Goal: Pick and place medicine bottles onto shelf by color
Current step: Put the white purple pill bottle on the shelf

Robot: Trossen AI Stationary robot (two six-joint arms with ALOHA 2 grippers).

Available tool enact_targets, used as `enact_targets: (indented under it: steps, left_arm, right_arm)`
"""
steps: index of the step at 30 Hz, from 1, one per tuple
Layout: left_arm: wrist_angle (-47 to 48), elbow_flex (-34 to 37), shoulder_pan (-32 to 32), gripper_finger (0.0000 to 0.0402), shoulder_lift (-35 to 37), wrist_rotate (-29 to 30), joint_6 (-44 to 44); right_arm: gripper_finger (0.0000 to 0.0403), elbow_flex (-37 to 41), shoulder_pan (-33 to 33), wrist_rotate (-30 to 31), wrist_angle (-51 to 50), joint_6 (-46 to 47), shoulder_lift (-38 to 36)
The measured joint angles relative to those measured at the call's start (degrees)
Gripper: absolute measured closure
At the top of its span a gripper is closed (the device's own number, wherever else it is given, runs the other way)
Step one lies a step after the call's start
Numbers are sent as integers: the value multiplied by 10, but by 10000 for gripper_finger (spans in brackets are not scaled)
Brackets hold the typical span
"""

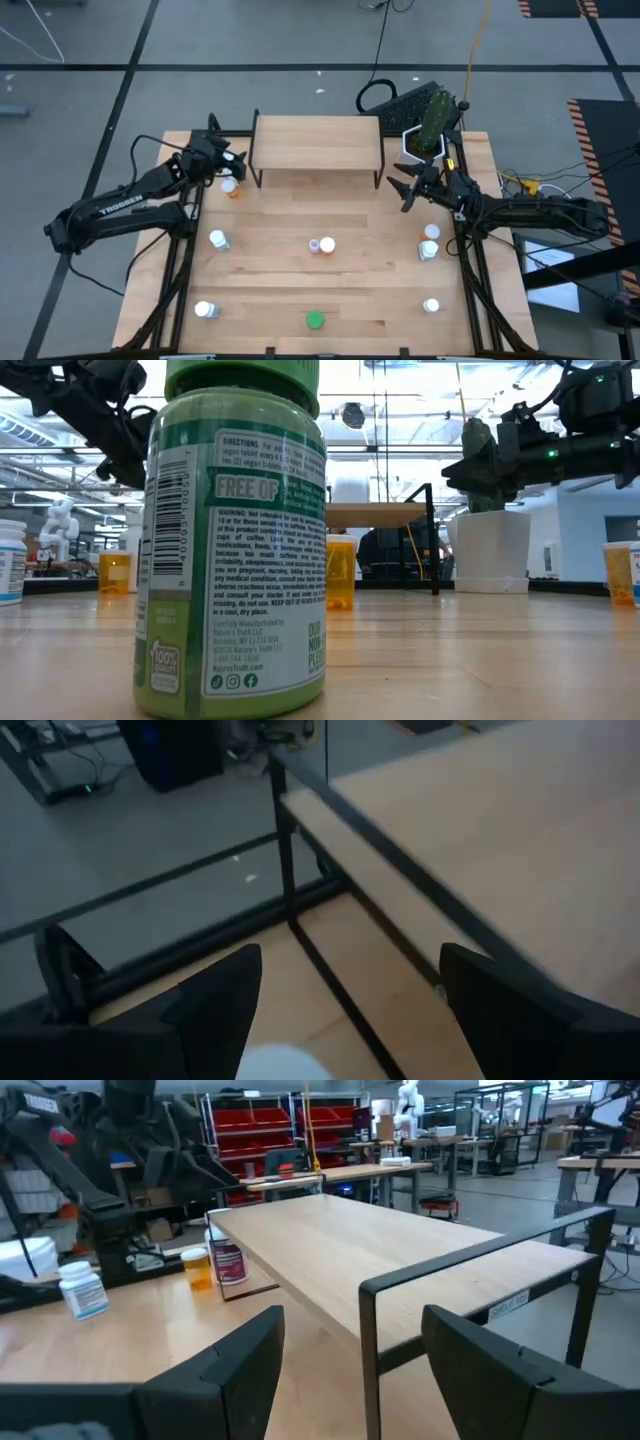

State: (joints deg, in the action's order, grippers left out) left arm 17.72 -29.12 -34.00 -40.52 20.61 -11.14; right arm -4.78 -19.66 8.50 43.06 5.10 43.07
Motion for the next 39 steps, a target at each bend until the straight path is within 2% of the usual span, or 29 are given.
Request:
enact_targets:
  steps: [5, 8, 12, 18, 22, 30, 36, 39]
  left_arm:
    - [81, -19, 0, 94, 0, 7, -33]
    - [114, -20, 0, 94, 0, 32, -61]
    - [125, -20, 0, 94, 0, 51, -72]
    - [122, -20, 0, 93, 0, 37, -50]
    - [121, -20, -2, 79, 0, 36, -58]
    - [124, -11, -2, 8, 0, 34, -92]
    - [126, 20, -2, 13, 0, 47, -127]
    - [125, 29, -1, 24, 0, 49, -137]
  right_arm:
    - [169, 0, -8, -29, 4, -21, 0]
    - [169, -1, -12, -50, 13, -28, 0]
    - [169, -1, -13, -88, 20, -27, 0]
    - [169, -1, -12, -116, 22, 19, 0]
    - [169, -1, -12, -114, 27, 76, 0]
    - [169, -1, 16, -112, 26, 123, 0]
    - [169, -1, 33, -54, 26, 117, 0]
    - [169, -1, 33, -53, 26, 109, 0]
